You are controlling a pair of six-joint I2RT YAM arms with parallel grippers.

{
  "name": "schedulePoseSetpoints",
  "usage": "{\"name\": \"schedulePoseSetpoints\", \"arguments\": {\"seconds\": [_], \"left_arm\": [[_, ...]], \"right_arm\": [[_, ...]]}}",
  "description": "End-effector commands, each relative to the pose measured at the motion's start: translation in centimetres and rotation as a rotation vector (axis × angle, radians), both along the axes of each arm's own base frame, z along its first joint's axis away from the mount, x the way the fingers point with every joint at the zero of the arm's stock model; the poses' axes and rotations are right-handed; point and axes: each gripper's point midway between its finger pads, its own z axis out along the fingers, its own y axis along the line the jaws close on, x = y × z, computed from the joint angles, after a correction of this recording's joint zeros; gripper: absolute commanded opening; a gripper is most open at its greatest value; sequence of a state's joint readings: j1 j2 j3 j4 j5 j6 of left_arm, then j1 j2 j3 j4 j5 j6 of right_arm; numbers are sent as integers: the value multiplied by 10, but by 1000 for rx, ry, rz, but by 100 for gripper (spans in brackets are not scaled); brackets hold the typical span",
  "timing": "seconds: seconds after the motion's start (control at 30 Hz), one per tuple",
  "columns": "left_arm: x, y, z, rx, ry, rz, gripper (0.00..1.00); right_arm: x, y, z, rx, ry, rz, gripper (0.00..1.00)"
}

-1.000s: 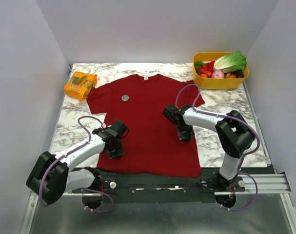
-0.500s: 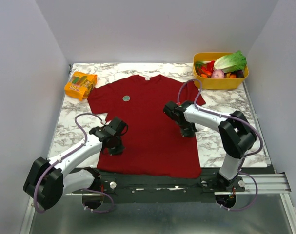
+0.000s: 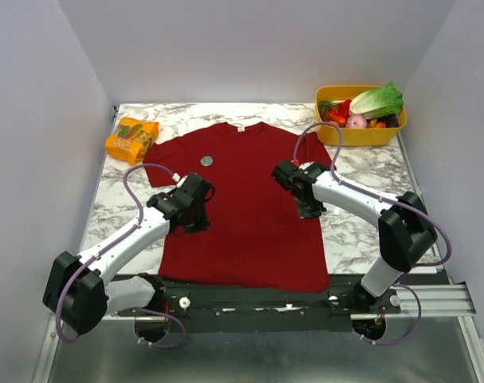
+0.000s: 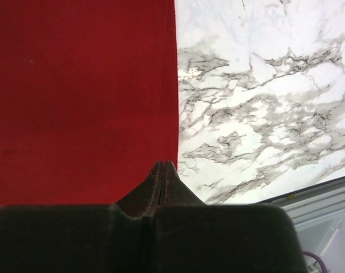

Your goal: Pin the brooch onto the clothing

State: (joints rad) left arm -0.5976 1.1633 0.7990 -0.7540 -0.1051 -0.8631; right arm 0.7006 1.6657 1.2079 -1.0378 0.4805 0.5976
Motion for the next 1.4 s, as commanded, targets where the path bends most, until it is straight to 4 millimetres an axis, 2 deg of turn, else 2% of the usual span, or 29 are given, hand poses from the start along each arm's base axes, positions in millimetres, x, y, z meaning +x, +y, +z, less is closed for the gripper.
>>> {"name": "schedulePoseSetpoints", "arguments": {"seconds": [0.0, 0.13, 0.3, 0.4, 0.5, 0.53, 0.6, 0.67, 0.73, 0.9, 0.93, 0.97, 1.0, 1.03, 1.07, 1.1, 1.13, 1.2, 1.23, 1.27, 1.3, 1.33, 1.37], "left_arm": [[21, -4, 17, 15, -80, -21, 0], [28, -4, 27, 23, -120, -29, 0], [39, 1, 55, 29, -218, -28, 3], [45, 5, 77, 29, -303, -30, 17], [49, 9, 99, 18, -396, -37, 36], [50, 11, 104, 18, -418, -37, 46], [50, 15, 120, 9, -475, -30, 55], [50, 19, 134, 2, -527, -28, 67], [50, 20, 146, -7, -569, -32, 74], [46, 22, 192, -74, -712, -43, 88], [46, 24, 199, -75, -732, -38, 97], [44, 28, 210, -87, -770, -31, 99], [43, 30, 215, -89, -788, -24, 99], [43, 34, 219, -84, -805, -13, 99], [40, 38, 228, -94, -834, 1, 99], [39, 40, 231, -91, -845, 8, 99], [39, 44, 234, -84, -858, 22, 99], [35, 51, 243, -87, -888, 41, 99], [34, 54, 245, -86, -894, 55, 99], [32, 61, 249, -79, -907, 89, 99], [31, 64, 252, -83, -917, 108, 99], [30, 66, 254, -89, -922, 121, 99], [28, 70, 260, -95, -938, 135, 99]], "right_arm": [[-9, -4, -8, 3, 20, -10, 1], [-10, -3, -7, 12, 22, -15, 1], [-4, 2, 6, 53, -24, -3, 1], [2, 7, 21, 101, -77, 24, 1], [7, 13, 36, 154, -129, 68, 1], [8, 14, 46, 179, -160, 89, 1], [11, 18, 59, 227, -209, 114, 1], [13, 24, 82, 298, -282, 150, 1], [15, 28, 103, 340, -336, 182, 1], [16, 37, 165, 475, -493, 263, 4], [16, 39, 178, 499, -523, 275, 6], [15, 41, 189, 526, -555, 295, 9], [12, 39, 205, 559, -601, 303, 12], [11, 41, 218, 594, -647, 324, 25], [9, 41, 224, 610, -676, 335, 33], [1, 36, 242, 651, -737, 351, 41], [0, 37, 254, 680, -788, 371, 57], [-10, 35, 263, 727, -840, 408, 71], [-18, 29, 286, 769, -936, 433, 88], [-26, 28, 296, 802, -977, 464, 99], [-30, 27, 294, 813, -997, 480, 100], [-41, 19, 315, 850, -1088, 500, 100], [-44, 13, 319, 854, -1120, 492, 100]]}}
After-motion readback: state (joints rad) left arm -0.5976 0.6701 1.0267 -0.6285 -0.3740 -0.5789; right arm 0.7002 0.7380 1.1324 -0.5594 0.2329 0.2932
